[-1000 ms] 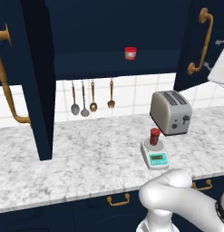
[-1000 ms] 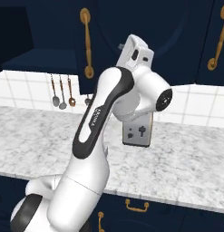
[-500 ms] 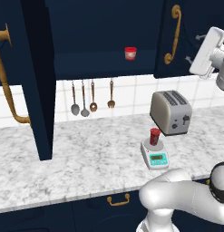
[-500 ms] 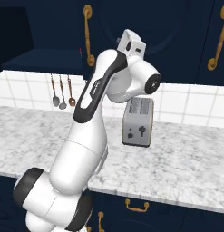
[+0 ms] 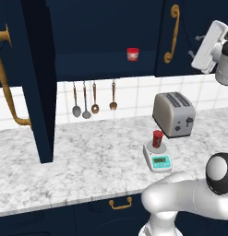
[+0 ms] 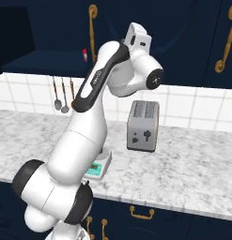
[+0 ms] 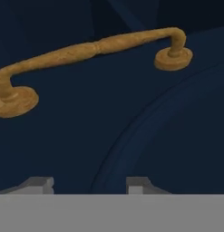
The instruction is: Pick the yogurt and place it on the digital scale for weighing, and close the cabinet.
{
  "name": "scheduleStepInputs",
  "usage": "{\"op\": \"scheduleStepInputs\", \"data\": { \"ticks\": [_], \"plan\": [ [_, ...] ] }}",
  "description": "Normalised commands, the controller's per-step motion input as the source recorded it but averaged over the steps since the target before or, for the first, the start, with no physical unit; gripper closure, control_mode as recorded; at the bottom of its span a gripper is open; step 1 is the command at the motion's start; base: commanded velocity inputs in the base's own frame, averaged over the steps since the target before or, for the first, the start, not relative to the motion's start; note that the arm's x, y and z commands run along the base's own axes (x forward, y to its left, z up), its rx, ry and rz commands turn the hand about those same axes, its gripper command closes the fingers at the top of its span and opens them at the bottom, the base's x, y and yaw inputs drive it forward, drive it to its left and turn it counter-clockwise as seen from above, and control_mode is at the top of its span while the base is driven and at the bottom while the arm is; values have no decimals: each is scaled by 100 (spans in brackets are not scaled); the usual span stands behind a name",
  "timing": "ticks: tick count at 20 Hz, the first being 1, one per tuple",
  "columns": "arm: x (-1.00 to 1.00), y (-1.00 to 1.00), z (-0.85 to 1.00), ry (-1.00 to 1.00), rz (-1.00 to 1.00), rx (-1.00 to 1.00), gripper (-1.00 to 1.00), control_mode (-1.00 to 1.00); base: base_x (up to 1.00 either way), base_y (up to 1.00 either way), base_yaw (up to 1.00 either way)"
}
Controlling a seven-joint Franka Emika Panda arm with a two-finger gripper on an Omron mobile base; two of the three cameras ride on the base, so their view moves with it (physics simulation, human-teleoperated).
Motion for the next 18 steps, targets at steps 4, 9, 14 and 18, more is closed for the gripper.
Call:
{"op": "scheduleStepInputs", "data": {
  "ticks": [4, 9, 14, 18],
  "plan": [
    [-100, 0, -10, -31, -14, 4, -100, -100, 0, 0, 0],
    [-100, -2, 15, -7, -8, 18, -100, -100, 0, 0, 0],
    [-100, -1, -6, -4, -8, 19, -100, -100, 0, 0, 0],
    [-100, 5, -59, -18, -9, 24, -100, -100, 0, 0, 0]
  ]
}}
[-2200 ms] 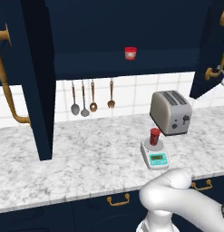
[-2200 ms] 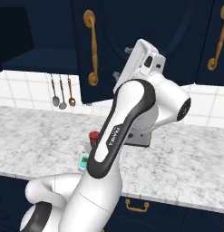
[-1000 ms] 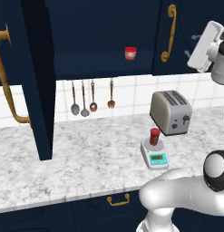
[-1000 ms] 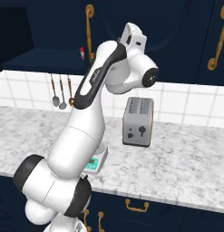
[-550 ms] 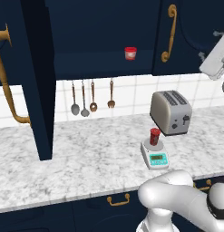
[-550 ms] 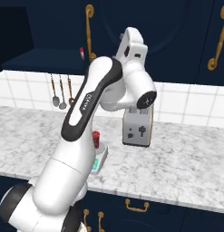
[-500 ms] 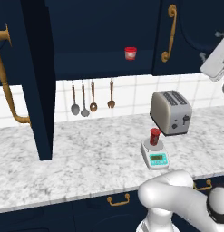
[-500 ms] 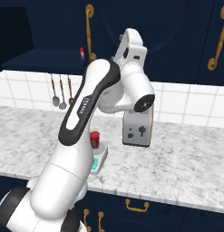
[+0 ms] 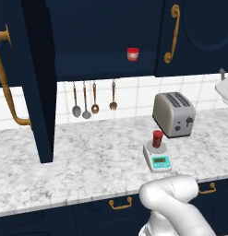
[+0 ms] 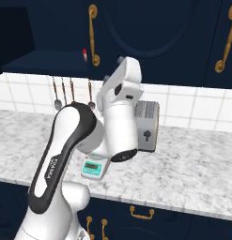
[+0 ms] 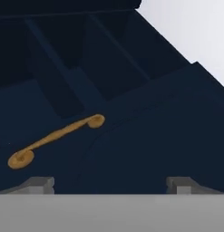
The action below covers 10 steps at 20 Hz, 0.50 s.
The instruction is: Pick the yogurt and place it on the digital scale for weighing, and close the cabinet.
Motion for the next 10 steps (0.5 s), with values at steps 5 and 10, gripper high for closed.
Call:
{"op": "scheduleStepInputs", "data": {
  "ticks": [5, 10],
  "plan": [
    [-100, 45, -37, -34, -11, 36, -100, -100, 0, 0, 0],
    [-56, 100, -57, -21, -8, 13, -100, -100, 0, 0, 0]
  ]
}}
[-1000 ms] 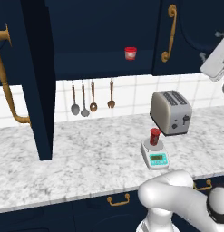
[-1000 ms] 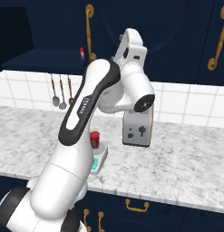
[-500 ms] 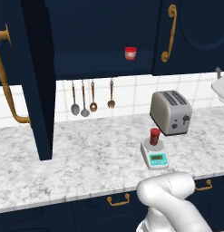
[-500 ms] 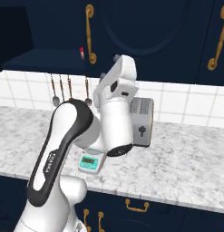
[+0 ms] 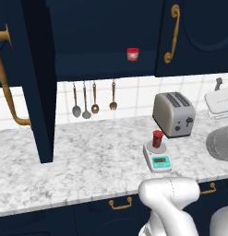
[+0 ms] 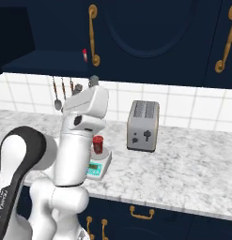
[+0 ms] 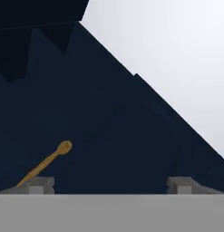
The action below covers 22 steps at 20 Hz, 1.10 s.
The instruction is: Pick the yogurt and place it on the digital scale for weighing, and close the cabinet.
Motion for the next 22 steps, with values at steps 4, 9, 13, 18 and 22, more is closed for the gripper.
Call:
{"op": "scheduleStepInputs", "data": {
  "ticks": [4, 9, 13, 18, 22],
  "plan": [
    [-92, 94, -9, -30, -5, -1, -100, -100, 0, 0, 0],
    [-100, 83, 1, 1, -4, -6, -100, -100, 0, 0, 0],
    [-100, 41, 6, 15, 0, -15, -100, -100, 0, 0, 0],
    [-100, -19, 20, 1, 0, -2, -100, -100, 0, 0, 0],
    [-100, -32, 18, -4, 1, -2, -100, -100, 0, 0, 0]
  ]
}}
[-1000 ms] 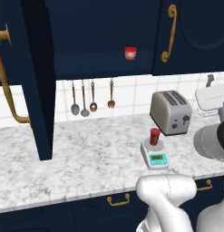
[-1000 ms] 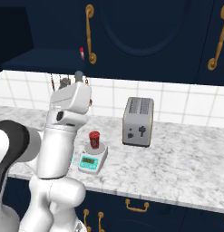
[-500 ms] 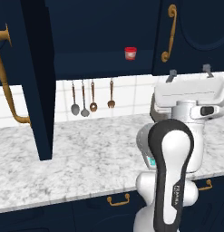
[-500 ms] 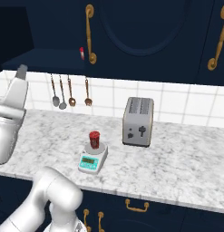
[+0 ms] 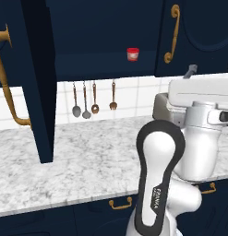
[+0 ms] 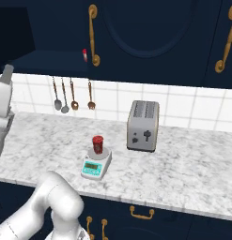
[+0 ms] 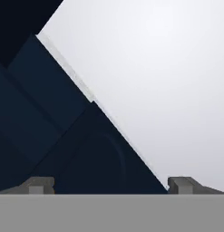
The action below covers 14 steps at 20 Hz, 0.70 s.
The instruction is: Pick the yogurt and place it on the digital scale for weighing, and close the cabinet.
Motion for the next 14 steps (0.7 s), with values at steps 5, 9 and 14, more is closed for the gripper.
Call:
{"op": "scheduleStepInputs", "data": {
  "ticks": [5, 9, 14],
  "plan": [
    [-100, 5, 28, -1, 3, -19, -100, -100, 0, 0, 0],
    [-100, 69, 15, -4, 1, -36, -100, -100, 0, 0, 0],
    [-100, 100, -23, -19, 0, -24, -100, -100, 0, 0, 0]
  ]
}}
